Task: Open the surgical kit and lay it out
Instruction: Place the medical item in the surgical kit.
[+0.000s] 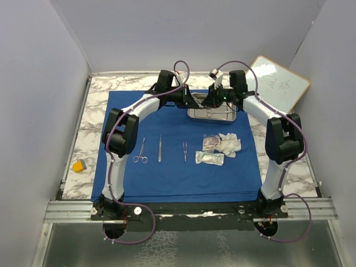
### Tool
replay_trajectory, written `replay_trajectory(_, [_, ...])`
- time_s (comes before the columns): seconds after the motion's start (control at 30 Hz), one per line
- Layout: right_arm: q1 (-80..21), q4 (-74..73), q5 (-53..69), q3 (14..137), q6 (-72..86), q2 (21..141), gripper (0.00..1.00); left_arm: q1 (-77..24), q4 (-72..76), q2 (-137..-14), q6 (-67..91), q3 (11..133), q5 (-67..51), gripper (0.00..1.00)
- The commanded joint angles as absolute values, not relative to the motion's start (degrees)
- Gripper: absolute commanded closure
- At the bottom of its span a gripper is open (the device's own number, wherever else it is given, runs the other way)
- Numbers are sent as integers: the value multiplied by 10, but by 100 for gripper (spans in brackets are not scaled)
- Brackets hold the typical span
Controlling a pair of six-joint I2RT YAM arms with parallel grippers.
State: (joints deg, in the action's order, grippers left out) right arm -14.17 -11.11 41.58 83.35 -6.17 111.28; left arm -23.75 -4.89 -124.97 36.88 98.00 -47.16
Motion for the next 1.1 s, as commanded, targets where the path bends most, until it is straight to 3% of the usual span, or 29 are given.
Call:
replay_trajectory(0.0, [-137,-104,346,830,-102,1079,99,-241,-70,-1238,344,997,-475,100])
replay_trajectory(0.47, [-137,-112,242,836,-168,1094,99,-222,-127,-1195,252,978,-478,100])
replay_trajectory(0.77, [-136,-129,202,848,-185,1118,99,-179,-162,-1114,165,894,-480,100])
replay_trajectory(1.07, [-136,-138,183,838,-178,1139,99,-169,-175,-996,76,783,-337,100])
